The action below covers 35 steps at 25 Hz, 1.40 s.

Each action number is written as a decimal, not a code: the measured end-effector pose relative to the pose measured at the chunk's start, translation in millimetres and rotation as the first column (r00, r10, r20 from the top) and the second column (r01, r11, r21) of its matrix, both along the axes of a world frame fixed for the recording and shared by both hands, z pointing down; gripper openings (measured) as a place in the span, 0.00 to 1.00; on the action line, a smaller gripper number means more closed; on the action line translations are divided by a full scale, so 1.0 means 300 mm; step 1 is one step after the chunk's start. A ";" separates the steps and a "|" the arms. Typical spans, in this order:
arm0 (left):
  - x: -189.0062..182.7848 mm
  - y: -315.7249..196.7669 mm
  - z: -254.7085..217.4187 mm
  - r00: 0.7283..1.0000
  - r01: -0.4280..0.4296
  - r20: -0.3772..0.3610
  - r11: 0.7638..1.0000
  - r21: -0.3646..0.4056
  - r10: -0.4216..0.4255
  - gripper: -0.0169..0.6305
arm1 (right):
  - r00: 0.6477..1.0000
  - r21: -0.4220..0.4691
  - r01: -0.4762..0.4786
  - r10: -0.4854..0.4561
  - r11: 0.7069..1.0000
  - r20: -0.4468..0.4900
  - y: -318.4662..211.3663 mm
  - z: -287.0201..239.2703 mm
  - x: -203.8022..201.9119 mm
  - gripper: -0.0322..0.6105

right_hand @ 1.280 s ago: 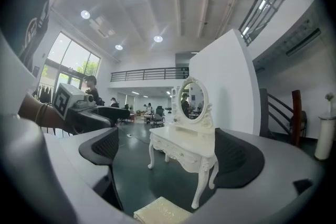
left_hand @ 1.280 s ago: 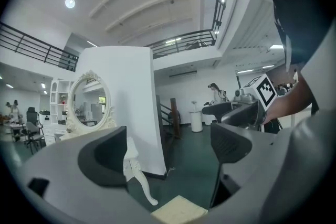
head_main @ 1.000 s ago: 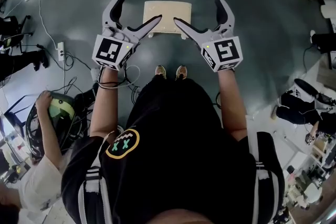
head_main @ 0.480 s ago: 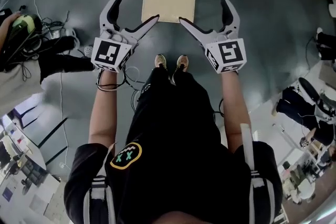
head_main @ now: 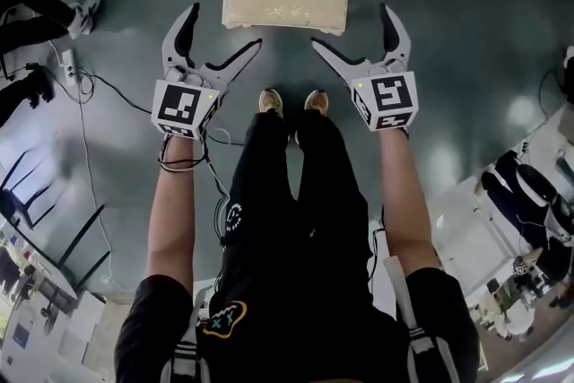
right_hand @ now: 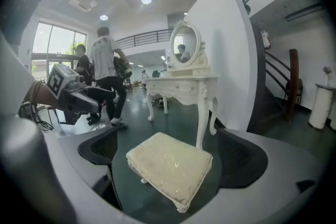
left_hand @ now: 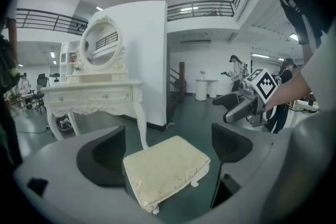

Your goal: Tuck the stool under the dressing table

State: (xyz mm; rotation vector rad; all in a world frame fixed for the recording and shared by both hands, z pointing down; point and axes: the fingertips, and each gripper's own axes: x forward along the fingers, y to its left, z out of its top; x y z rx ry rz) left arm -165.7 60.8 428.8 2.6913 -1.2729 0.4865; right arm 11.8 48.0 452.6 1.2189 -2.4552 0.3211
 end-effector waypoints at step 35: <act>0.072 -0.008 0.687 0.991 0.075 0.132 0.926 -0.369 -0.028 0.81 | 0.965 -0.341 -0.061 -0.032 0.938 -0.261 0.047 0.570 0.237 0.96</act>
